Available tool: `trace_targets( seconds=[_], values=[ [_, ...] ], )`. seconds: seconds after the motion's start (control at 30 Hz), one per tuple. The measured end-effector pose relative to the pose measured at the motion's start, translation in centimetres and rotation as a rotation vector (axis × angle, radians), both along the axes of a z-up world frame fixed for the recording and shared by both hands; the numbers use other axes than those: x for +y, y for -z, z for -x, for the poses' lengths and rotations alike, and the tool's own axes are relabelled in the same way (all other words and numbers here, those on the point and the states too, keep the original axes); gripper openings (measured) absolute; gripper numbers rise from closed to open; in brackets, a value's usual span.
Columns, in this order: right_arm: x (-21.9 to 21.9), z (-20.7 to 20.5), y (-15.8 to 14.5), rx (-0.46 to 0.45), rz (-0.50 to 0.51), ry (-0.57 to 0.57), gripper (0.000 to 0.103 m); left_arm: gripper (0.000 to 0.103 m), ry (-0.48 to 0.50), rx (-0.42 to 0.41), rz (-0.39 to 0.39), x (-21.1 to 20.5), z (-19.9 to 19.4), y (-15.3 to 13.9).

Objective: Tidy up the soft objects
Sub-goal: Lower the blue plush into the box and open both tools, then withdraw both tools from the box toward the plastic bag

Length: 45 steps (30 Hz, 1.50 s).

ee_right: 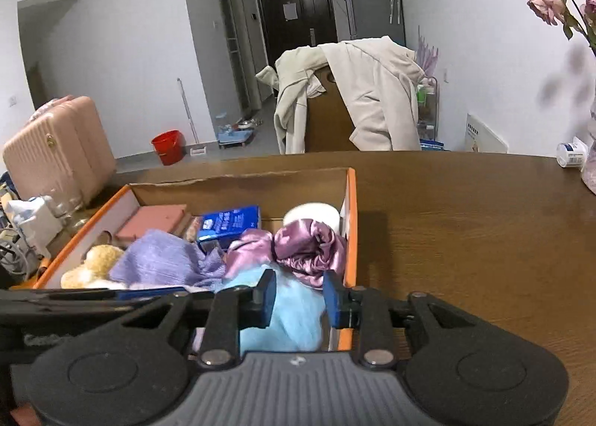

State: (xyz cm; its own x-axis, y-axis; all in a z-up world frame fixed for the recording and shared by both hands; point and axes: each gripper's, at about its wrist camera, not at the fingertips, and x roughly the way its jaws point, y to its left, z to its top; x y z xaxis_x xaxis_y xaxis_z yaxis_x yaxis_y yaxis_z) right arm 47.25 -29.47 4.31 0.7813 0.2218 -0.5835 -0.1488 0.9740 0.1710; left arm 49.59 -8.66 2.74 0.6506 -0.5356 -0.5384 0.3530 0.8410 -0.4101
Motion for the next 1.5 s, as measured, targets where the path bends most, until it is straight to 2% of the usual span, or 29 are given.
trace_targets(
  seconds=[0.03,0.1,0.2,0.3,0.37,0.4,0.47,0.53,0.6,0.7,0.77,0.87,0.93,1.03,1.2,1.3,1.5],
  values=[
    [0.0,0.0,0.1,-0.006,0.006,0.004,0.028,0.044,0.000,-0.018,-0.001,0.4,0.3,-0.2],
    [0.3,0.3,0.1,-0.019,0.028,0.002,0.028,0.045,-0.030,-0.044,-0.021,1.2,0.8,-0.9],
    [0.4,0.6,-0.4,-0.023,0.009,-0.002,0.028,0.045,-0.057,-0.060,-0.040,2.1,1.7,-2.0],
    [0.4,1.7,-1.9,-0.049,-0.005,-0.008,0.028,0.045,-0.067,-0.089,-0.052,2.9,3.3,-3.5],
    [0.5,3.2,-3.2,-0.072,-0.001,-0.016,0.032,0.046,-0.074,-0.124,-0.074,3.6,5.0,-4.8],
    [0.6,3.9,-3.9,-0.085,0.005,-0.019,0.033,0.049,-0.079,-0.144,-0.084,3.9,5.8,-5.4],
    [0.7,5.7,-5.3,-0.111,0.019,-0.029,0.039,0.056,-0.101,-0.192,-0.106,5.0,7.9,-6.8],
    [0.9,7.7,-6.7,-0.142,0.041,-0.035,0.046,0.068,-0.134,-0.225,-0.134,5.9,9.8,-7.8],
    [1.1,10.0,-7.7,-0.168,0.061,-0.043,0.056,0.070,-0.175,-0.261,-0.180,6.9,12.1,-8.6],
    [1.6,13.8,-8.6,-0.217,0.087,-0.068,0.068,0.080,-0.209,-0.321,-0.242,8.0,15.6,-9.3],
    [2.1,16.6,-8.7,-0.257,0.100,-0.072,0.077,0.083,-0.236,-0.375,-0.282,8.7,18.5,-9.2],
    [2.7,21.3,-8.2,-0.327,0.096,-0.054,0.086,0.087,-0.270,-0.417,-0.304,9.9,22.8,-8.5],
    [3.1,24.3,-7.5,-0.364,0.091,-0.046,0.089,0.092,-0.273,-0.414,-0.277,10.8,25.4,-7.7],
    [3.8,28.4,-6.1,-0.391,0.089,-0.042,0.089,0.093,-0.272,-0.354,-0.216,12.2,28.8,-5.7],
    [4.7,34.0,-3.5,-0.356,0.060,-0.052,0.089,0.095,-0.335,-0.287,-0.191,14.0,33.7,-2.8],
    [4.6,35.8,-2.4,-0.333,0.046,-0.087,0.090,0.095,-0.357,-0.260,-0.236,14.4,35.1,-1.8],
    [4.7,37.0,-1.5,-0.299,0.034,-0.061,0.090,0.095,-0.363,-0.260,-0.228,14.4,36.5,-1.7]
  ],
)
